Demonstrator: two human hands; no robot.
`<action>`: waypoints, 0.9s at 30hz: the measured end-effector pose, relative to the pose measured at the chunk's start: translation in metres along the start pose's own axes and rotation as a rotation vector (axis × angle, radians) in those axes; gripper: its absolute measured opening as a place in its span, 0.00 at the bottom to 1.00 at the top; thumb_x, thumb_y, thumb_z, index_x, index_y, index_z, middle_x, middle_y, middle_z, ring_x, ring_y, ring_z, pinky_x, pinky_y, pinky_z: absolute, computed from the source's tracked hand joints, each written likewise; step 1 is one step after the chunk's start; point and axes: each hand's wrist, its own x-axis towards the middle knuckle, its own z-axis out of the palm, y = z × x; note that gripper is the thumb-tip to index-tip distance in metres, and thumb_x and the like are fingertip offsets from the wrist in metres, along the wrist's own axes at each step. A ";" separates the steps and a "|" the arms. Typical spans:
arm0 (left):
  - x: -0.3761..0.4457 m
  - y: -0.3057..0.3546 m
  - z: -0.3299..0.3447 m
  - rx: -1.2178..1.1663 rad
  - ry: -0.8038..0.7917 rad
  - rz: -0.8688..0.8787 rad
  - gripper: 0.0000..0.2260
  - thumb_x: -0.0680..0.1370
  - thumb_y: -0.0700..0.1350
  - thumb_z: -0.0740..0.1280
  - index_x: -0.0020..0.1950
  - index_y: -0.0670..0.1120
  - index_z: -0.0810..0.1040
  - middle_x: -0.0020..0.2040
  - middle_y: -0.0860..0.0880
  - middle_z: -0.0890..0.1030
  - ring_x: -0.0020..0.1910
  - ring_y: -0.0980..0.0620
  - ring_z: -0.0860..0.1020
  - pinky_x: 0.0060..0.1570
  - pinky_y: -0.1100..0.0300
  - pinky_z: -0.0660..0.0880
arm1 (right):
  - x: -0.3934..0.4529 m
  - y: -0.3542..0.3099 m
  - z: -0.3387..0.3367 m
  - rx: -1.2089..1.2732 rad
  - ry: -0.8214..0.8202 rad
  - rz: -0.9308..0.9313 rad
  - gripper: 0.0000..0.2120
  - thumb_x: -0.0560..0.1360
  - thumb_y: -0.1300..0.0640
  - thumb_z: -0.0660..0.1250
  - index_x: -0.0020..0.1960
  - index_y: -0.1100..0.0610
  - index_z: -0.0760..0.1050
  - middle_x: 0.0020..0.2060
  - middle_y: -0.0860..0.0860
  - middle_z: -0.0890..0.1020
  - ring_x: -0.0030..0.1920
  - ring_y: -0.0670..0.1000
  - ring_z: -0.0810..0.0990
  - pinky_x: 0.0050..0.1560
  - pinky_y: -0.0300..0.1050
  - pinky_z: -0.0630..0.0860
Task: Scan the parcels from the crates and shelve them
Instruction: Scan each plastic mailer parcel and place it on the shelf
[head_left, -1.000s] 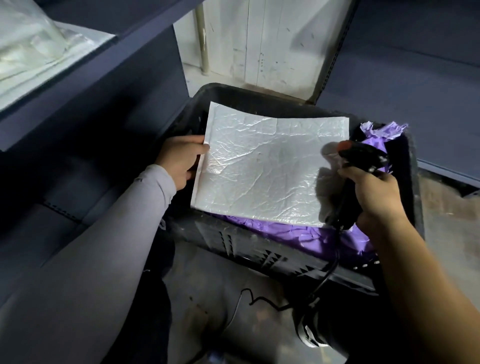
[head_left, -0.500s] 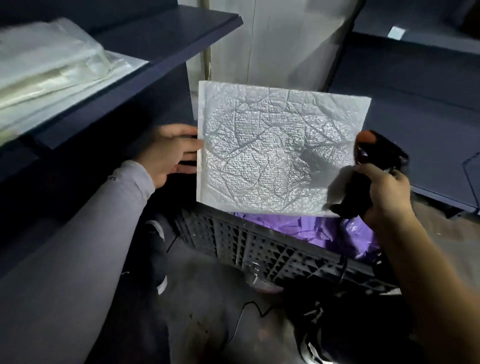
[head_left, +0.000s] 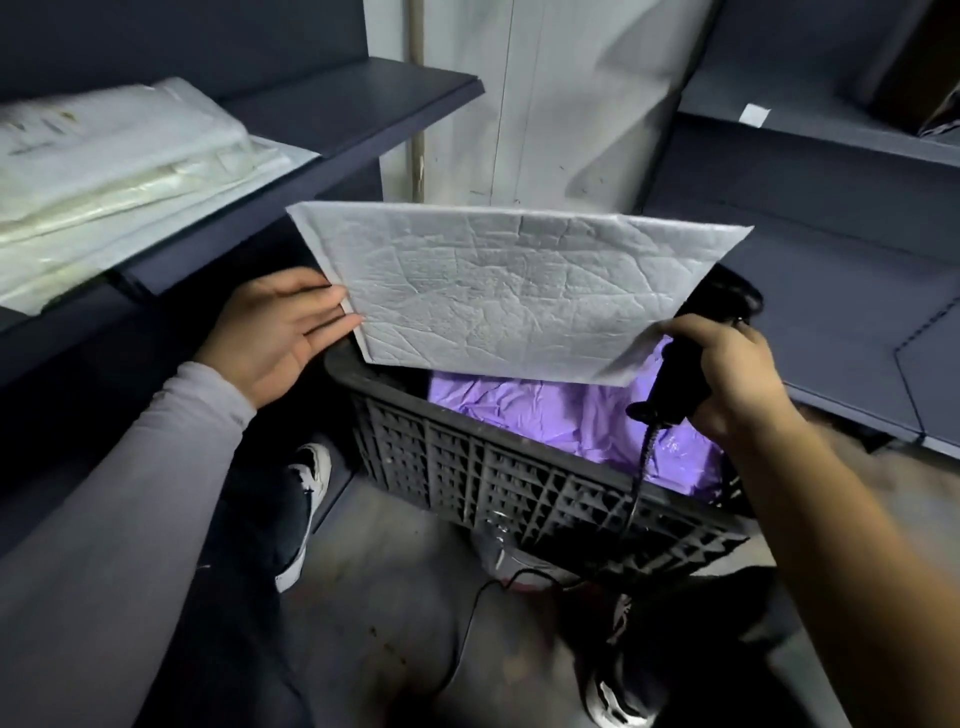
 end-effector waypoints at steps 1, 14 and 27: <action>-0.001 -0.002 -0.003 -0.024 0.011 0.004 0.06 0.81 0.32 0.66 0.48 0.41 0.78 0.49 0.41 0.82 0.55 0.44 0.81 0.62 0.48 0.80 | -0.001 0.001 0.000 -0.013 -0.031 0.023 0.07 0.76 0.67 0.70 0.42 0.62 0.73 0.33 0.58 0.72 0.25 0.53 0.71 0.36 0.83 0.74; -0.017 -0.014 -0.018 -0.088 0.015 -0.075 0.09 0.80 0.32 0.66 0.44 0.43 0.77 0.41 0.47 0.85 0.49 0.50 0.84 0.62 0.48 0.80 | -0.010 0.021 0.003 0.106 -0.186 0.172 0.08 0.77 0.55 0.61 0.41 0.54 0.74 0.40 0.53 0.81 0.41 0.52 0.80 0.50 0.59 0.79; -0.022 -0.009 -0.017 -0.064 -0.132 -0.073 0.05 0.70 0.38 0.74 0.40 0.48 0.86 0.39 0.49 0.82 0.38 0.52 0.77 0.45 0.53 0.83 | -0.018 0.015 -0.007 0.056 -0.195 0.116 0.11 0.79 0.55 0.60 0.54 0.48 0.81 0.37 0.54 0.78 0.32 0.52 0.76 0.44 0.61 0.79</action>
